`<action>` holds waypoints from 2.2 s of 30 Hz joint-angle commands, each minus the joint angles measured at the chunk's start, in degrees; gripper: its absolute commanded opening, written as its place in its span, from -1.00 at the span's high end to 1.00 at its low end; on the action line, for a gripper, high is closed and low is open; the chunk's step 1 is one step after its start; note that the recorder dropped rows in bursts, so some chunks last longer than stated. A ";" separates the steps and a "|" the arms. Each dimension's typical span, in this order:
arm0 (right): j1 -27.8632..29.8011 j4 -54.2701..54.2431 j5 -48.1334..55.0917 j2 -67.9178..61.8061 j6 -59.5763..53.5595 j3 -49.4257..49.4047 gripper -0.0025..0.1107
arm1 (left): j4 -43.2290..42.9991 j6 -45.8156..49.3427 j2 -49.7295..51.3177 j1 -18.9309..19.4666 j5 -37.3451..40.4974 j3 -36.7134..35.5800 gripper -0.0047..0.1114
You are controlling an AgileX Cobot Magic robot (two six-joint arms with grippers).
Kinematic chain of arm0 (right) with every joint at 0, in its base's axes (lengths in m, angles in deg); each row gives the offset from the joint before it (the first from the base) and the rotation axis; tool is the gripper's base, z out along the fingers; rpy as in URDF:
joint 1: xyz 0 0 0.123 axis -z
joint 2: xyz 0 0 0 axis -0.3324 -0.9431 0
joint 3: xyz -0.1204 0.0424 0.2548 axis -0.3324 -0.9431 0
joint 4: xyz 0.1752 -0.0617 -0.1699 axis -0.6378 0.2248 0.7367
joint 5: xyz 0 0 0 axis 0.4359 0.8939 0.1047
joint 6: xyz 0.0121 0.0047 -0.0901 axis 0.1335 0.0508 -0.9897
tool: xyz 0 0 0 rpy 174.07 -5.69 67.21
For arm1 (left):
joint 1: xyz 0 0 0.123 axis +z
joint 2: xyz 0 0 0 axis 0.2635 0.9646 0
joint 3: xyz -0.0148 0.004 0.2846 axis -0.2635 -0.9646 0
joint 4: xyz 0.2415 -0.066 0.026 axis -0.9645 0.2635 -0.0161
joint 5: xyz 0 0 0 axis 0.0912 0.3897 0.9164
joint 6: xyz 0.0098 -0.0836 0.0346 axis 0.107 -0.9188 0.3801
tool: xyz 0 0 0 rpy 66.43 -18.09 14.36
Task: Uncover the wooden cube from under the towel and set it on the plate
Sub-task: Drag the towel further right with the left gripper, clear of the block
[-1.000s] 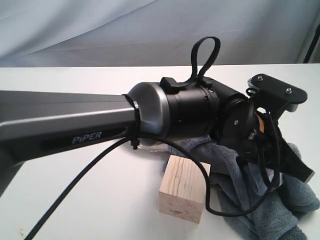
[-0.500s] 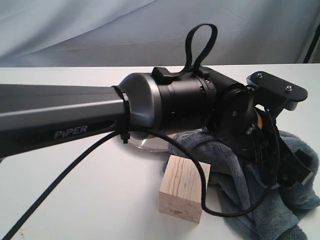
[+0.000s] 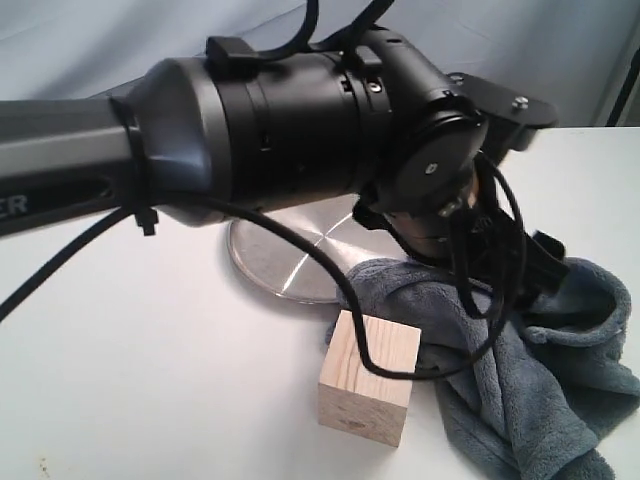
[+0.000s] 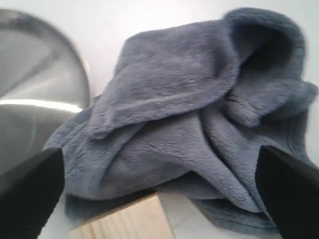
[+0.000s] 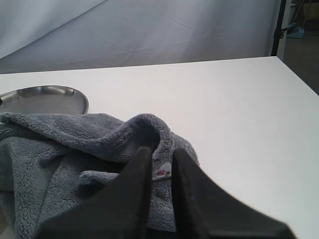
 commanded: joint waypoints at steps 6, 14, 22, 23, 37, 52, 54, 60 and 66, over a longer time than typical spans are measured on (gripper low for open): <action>0.00 -0.28 0.68 0.37 0.23 -0.15 0.90 | -3.66 -9.98 3.62 1.43 0.22 0.27 -0.77; 0.00 -0.28 0.68 0.37 0.23 -0.15 0.90 | -3.90 -9.98 9.22 1.73 -1.67 0.27 -0.77; 0.00 -0.28 0.68 0.37 0.23 -0.15 0.90 | -4.02 -9.98 12.73 1.73 -6.04 0.27 -0.75; 0.00 -0.28 0.68 0.37 0.23 -0.15 0.90 | -4.02 -9.98 12.73 1.73 -6.48 0.27 -0.73; 0.00 -0.28 0.68 0.37 0.23 -0.15 0.90 | 11.12 -5.82 12.75 1.73 -15.69 0.27 0.91; 0.00 -0.28 0.68 0.37 0.23 -0.15 0.90 | 22.53 6.51 12.75 -0.06 -21.69 10.33 0.92; 0.00 -0.28 0.68 0.37 0.23 -0.15 0.90 | 22.14 6.51 12.75 -0.06 -23.32 10.77 0.92; 0.00 -0.28 0.68 0.37 0.23 -0.15 0.90 | 21.89 7.46 14.27 -0.06 -27.50 10.77 0.92; 0.00 -0.28 0.68 0.37 0.23 -0.15 0.90 | 21.42 15.58 19.62 -0.29 -17.91 10.77 0.79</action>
